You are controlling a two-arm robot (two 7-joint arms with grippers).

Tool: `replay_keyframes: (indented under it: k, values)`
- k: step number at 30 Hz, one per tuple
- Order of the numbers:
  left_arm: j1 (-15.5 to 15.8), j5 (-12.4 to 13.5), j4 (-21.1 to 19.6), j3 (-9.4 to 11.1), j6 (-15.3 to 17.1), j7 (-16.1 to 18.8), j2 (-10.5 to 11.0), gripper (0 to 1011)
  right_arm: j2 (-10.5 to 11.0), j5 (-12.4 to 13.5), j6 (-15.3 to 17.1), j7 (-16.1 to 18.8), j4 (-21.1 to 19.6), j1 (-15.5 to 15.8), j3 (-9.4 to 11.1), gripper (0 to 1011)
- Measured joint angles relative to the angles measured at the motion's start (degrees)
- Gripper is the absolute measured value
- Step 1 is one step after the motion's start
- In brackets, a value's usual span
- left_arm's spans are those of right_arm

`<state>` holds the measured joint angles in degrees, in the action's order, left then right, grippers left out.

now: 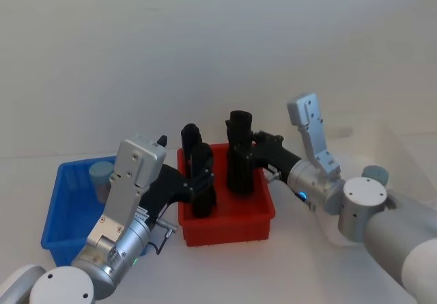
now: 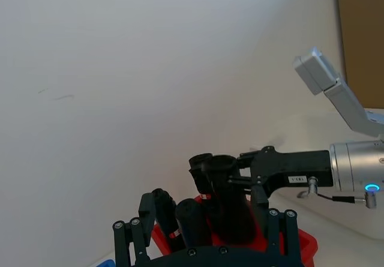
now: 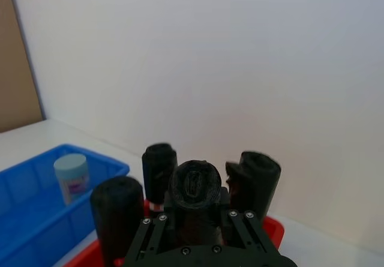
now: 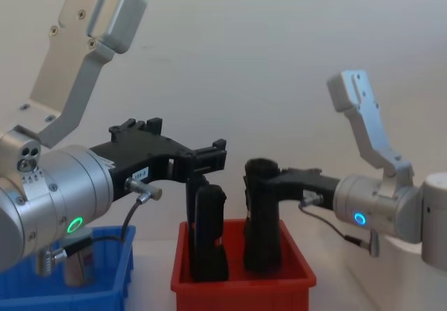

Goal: Pick the cotton swabs from the blue box and place them into the white box.

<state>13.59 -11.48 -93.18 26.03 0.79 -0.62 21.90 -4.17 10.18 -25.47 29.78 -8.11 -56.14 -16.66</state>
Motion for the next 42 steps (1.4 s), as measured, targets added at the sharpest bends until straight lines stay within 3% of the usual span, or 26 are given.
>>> replay_keyframes:
  k: [3, 6, 7, 8, 9, 12, 13, 16, 18, 22, 34, 42]
  values:
    - [0.0, 0.0, 0.0, 0.0, 0.0, 0.0, 0.0, 1004, 0.4, 0.1, 0.1, -0.4, -2.6, 0.8, 0.4, 371]
    - [0.0, 0.0, 0.0, 0.0, 0.0, 0.0, 0.0, 1004, 1.4, 0.2, 2.1, -1.4, -9.8, 3.9, 0.8, 364]
    - [0.0, 0.0, 0.0, 0.0, 0.0, 0.0, 0.0, 1004, 2.0, 0.2, 3.4, -1.9, -14.2, 5.8, 1.1, 360]
    - [0.0, 0.0, 0.0, 0.0, 0.0, 0.0, 0.0, 1004, 2.2, 0.3, 3.9, -2.1, -15.4, 6.3, 1.2, 353]
    - [0.0, 0.0, 0.0, 0.0, 0.0, 0.0, 0.0, 1004, 2.8, 0.5, 5.3, -2.7, -19.9, 8.2, 1.4, 352]
    - [0.0, 0.0, 0.0, 0.0, 0.0, 0.0, 0.0, 1004, 3.5, 0.8, 7.3, -3.5, -25.0, 10.3, 1.7, 341]
    - [0.0, 0.0, 0.0, 0.0, 0.0, 0.0, 0.0, 1004, 4.1, 1.1, 8.6, -4.1, -28.8, 12.0, 1.9, 341]
    - [0.0, 0.0, 0.0, 0.0, 0.0, 0.0, 0.0, 1004, 4.7, 1.5, 10.2, -4.8, -33.4, 13.9, 2.2, 341]
    - [0.0, 0.0, 0.0, 0.0, 0.0, 0.0, 0.0, 1004, 5.6, 1.9, 12.3, -6.1, -39.3, 16.3, 2.6, 341]
    - [0.0, 0.0, 0.0, 0.0, 0.0, 0.0, 0.0, 1004, 6.5, 2.2, 14.8, -7.9, -45.6, 18.9, 2.9, 341]
    - [0.0, 0.0, 0.0, 0.0, 0.0, 0.0, 0.0, 1004, 9.3, 1.8, 22.3, -15.3, -59.9, 25.2, 4.6, 341]
    - [0.0, 0.0, 0.0, 0.0, 0.0, 0.0, 0.0, 1004, 11.0, 1.4, 25.9, -18.9, -64.5, 27.7, 5.9, 341]
